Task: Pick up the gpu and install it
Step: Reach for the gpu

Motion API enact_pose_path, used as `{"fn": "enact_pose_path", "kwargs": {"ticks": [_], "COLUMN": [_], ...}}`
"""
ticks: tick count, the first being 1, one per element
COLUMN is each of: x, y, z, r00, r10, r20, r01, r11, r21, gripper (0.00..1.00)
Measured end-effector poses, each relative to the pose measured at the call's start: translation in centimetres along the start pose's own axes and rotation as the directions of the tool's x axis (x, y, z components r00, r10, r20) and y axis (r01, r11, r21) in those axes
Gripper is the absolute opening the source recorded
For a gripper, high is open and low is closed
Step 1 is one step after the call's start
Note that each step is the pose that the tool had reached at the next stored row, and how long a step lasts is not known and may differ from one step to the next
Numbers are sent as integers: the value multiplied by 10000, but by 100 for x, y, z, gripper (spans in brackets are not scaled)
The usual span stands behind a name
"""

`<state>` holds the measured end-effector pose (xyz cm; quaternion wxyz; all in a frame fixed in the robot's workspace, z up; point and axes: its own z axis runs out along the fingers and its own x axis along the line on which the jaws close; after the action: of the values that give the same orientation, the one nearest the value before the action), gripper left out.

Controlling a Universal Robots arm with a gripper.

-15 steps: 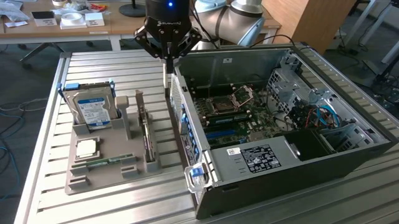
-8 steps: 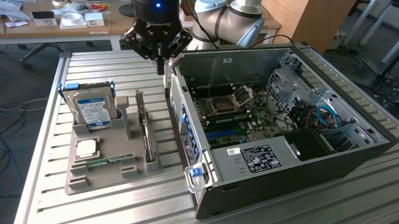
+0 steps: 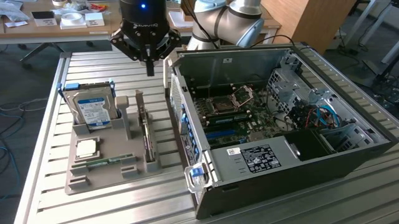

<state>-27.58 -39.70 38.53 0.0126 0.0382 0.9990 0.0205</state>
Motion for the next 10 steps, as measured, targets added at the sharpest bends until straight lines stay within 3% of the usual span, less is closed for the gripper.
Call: {"fn": "enact_pose_path", "kwargs": {"ticks": [10], "x": [152], "y": [-6], "z": [15], "r00": [10000], "r10": [11], "r20": [2], "r01": [-11], "r11": [10000], "r21": [0], "gripper": [11]}}
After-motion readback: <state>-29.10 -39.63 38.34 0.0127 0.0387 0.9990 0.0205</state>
